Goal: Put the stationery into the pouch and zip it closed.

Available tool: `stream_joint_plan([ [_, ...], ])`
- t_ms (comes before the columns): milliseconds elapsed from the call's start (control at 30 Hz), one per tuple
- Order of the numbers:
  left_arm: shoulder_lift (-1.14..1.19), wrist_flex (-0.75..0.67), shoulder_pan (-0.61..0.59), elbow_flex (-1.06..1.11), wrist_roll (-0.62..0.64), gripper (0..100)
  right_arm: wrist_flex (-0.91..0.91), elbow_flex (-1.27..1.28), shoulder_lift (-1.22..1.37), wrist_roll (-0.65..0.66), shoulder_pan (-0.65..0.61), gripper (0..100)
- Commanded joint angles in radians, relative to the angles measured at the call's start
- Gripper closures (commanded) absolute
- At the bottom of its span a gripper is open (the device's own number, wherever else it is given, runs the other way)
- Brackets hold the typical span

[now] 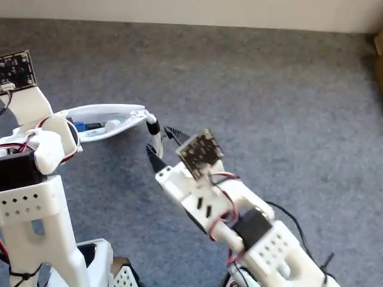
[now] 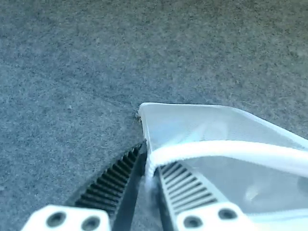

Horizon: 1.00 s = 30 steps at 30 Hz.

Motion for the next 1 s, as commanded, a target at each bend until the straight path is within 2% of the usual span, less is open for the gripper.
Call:
stream_joint_plan([
  [0, -0.018, -0.015, 0.013, -0.004, 0.008, 99, -0.217, 0.016, 0.125, -0.008, 0.013, 83.6],
  [200, -0.018, -0.011, 0.013, -0.004, 0.008, 99, -0.364, 0.016, 0.285, -0.008, 0.045, 83.6],
  [333, -0.018, -0.011, 0.013, -0.004, 0.008, 99, -0.414, 0.016, 0.363, -0.008, 0.104, 83.6],
  [500, -0.018, -0.011, 0.013, -0.004, 0.008, 99, -0.478, 0.016, 0.438, -0.008, 0.107, 83.6],
  [967, -0.018, -0.009, 0.013, -0.004, 0.008, 99, -0.587, 0.016, 0.476, -0.008, 0.105, 83.6],
])
